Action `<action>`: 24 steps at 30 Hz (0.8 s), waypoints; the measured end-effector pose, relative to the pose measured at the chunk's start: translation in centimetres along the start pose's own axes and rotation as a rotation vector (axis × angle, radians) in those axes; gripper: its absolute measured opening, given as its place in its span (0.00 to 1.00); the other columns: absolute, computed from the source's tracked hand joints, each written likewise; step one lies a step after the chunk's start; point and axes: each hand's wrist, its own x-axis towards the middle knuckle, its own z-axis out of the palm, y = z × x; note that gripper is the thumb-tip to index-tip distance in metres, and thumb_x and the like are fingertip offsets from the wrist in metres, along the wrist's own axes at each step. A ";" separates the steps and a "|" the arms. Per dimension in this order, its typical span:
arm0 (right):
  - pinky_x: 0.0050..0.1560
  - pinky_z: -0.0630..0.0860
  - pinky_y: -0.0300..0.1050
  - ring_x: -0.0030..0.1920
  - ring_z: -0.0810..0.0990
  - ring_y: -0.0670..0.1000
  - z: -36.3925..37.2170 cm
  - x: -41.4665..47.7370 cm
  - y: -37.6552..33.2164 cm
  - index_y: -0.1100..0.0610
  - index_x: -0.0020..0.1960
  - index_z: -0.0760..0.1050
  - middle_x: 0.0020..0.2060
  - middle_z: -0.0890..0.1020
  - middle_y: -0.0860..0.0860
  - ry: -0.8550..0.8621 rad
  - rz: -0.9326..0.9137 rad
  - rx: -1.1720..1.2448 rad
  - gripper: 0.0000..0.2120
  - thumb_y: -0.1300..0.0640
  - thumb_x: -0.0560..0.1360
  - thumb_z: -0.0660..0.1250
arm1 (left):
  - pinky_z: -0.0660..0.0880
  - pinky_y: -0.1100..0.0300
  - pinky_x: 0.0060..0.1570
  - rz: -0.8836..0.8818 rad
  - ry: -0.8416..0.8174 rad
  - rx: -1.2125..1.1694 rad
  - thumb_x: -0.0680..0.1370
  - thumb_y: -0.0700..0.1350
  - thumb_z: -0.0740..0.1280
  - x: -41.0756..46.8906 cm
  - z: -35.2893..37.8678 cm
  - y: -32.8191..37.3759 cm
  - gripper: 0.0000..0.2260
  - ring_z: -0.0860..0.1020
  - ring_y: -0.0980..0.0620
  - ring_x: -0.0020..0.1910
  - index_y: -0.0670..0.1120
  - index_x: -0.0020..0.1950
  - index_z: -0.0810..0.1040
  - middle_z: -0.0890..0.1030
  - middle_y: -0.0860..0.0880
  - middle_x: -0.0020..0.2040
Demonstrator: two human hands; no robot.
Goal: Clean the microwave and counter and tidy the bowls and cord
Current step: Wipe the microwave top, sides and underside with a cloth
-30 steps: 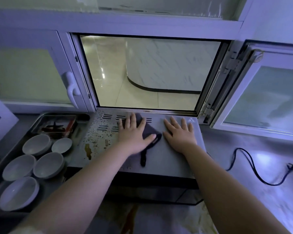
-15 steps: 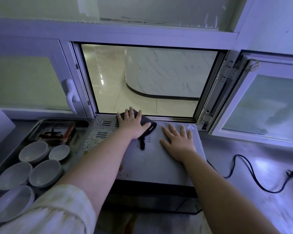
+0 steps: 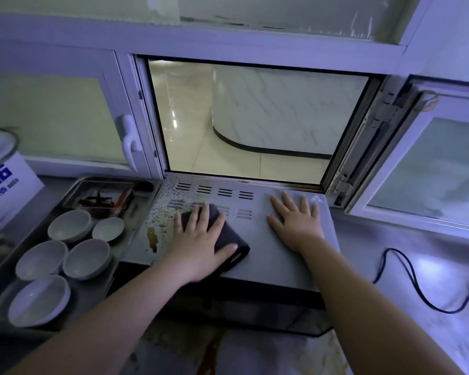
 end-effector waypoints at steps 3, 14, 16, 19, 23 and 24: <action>0.74 0.37 0.62 0.77 0.39 0.59 0.0 -0.1 -0.1 0.39 0.77 0.43 0.78 0.44 0.44 -0.002 -0.001 0.004 0.29 0.34 0.78 0.43 | 0.40 0.33 0.71 -0.065 0.031 -0.028 0.76 0.71 0.43 6.7 -0.9 1.0 0.37 0.39 0.41 0.77 0.53 0.79 0.43 0.38 0.42 0.79; 0.74 0.37 0.61 0.77 0.39 0.57 -0.2 0.2 0.3 0.38 0.77 0.41 0.78 0.43 0.43 -0.032 -0.004 0.011 0.30 0.32 0.78 0.43 | 0.38 0.35 0.72 0.033 0.015 -0.059 0.76 0.71 0.45 7.8 -1.3 1.6 0.36 0.38 0.44 0.77 0.54 0.79 0.43 0.37 0.45 0.79; 0.74 0.37 0.61 0.77 0.39 0.57 -0.2 0.1 0.4 0.38 0.77 0.41 0.78 0.43 0.43 -0.031 -0.006 0.011 0.30 0.33 0.78 0.44 | 0.37 0.36 0.72 0.072 0.023 -0.053 0.75 0.71 0.43 2.4 -0.3 0.6 0.37 0.36 0.45 0.77 0.55 0.79 0.41 0.35 0.46 0.78; 0.74 0.36 0.61 0.77 0.38 0.57 -0.2 0.1 0.2 0.38 0.77 0.41 0.78 0.43 0.43 -0.031 -0.004 0.008 0.30 0.33 0.78 0.44 | 0.37 0.38 0.73 0.070 -0.016 -0.035 0.72 0.72 0.38 -3.2 0.5 -0.5 0.37 0.33 0.46 0.76 0.57 0.77 0.36 0.31 0.47 0.77; 0.75 0.38 0.61 0.77 0.39 0.57 -0.2 -0.1 0.1 0.38 0.77 0.42 0.78 0.44 0.43 -0.024 0.010 0.012 0.30 0.33 0.78 0.44 | 0.37 0.37 0.72 0.014 0.011 -0.044 0.73 0.72 0.40 -0.5 0.1 -0.8 0.37 0.36 0.44 0.77 0.57 0.78 0.39 0.34 0.46 0.78; 0.75 0.38 0.60 0.77 0.39 0.57 -0.2 -0.1 0.0 0.38 0.77 0.42 0.78 0.44 0.43 -0.024 0.013 0.013 0.30 0.33 0.78 0.45 | 0.37 0.36 0.72 -0.013 0.025 -0.058 0.74 0.72 0.41 1.5 -0.2 -1.0 0.37 0.37 0.44 0.77 0.56 0.79 0.41 0.35 0.45 0.78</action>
